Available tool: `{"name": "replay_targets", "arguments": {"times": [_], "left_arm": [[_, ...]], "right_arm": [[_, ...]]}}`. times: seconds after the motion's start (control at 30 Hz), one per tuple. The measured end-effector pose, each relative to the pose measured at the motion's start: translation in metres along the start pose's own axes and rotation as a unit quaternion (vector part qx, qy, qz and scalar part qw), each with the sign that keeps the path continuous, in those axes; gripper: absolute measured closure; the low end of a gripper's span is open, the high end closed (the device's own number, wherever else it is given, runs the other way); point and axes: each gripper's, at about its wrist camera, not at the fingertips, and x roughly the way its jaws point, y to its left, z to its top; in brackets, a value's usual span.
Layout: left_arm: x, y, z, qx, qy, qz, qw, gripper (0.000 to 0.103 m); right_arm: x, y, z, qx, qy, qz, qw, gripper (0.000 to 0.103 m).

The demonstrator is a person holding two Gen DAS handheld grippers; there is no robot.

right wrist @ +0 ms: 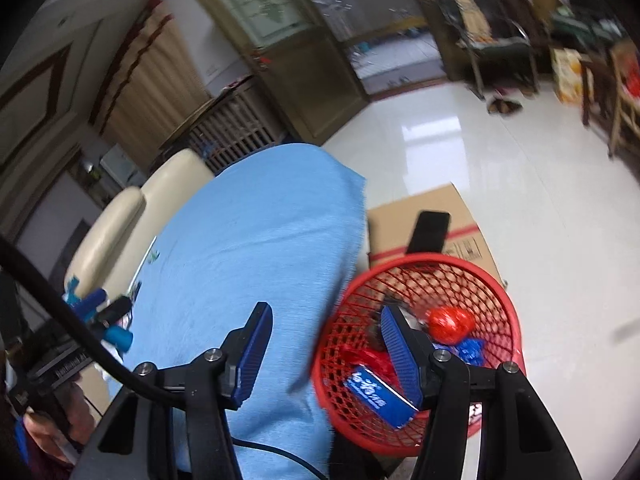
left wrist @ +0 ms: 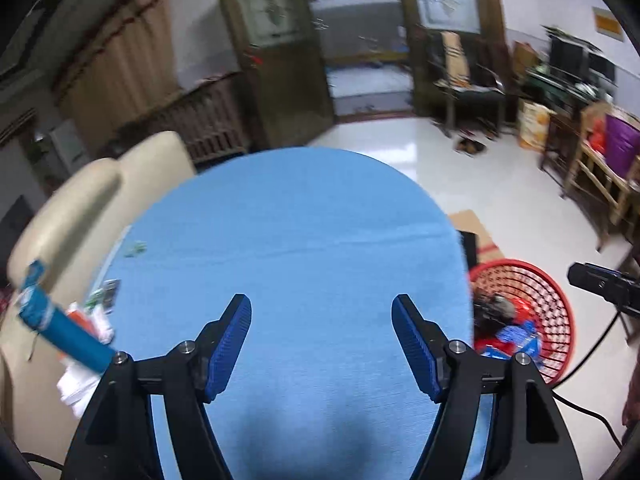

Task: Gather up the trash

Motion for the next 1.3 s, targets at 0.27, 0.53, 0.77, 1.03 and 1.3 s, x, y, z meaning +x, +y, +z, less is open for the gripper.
{"name": "replay_targets", "arguments": {"times": [0.27,0.53,0.77,1.03,1.3], "left_arm": [[-0.034,0.051,-0.02,-0.031,-0.029,0.083,0.9956,0.028],[-0.07,0.094,-0.04,-0.067,-0.064,0.143,0.9853,0.013],[-0.085,0.122,-0.055,-0.1,-0.061,0.157,0.9805,0.013],[-0.099,0.148,-0.072,-0.129,-0.06,0.171,0.975,0.013],[-0.116,0.158,-0.084,-0.139,-0.068,0.185,0.9704,0.013]], "right_arm": [[0.005,0.072,-0.003,-0.074,0.0,0.021,0.997,0.042],[0.009,0.146,-0.016,-0.14,-0.002,0.037,0.989,0.04],[0.016,0.197,-0.029,-0.165,0.006,0.039,0.985,0.04],[0.009,0.245,-0.041,-0.207,-0.012,0.045,0.977,0.04],[0.003,0.261,-0.053,-0.209,-0.022,0.049,0.976,0.04]]}}
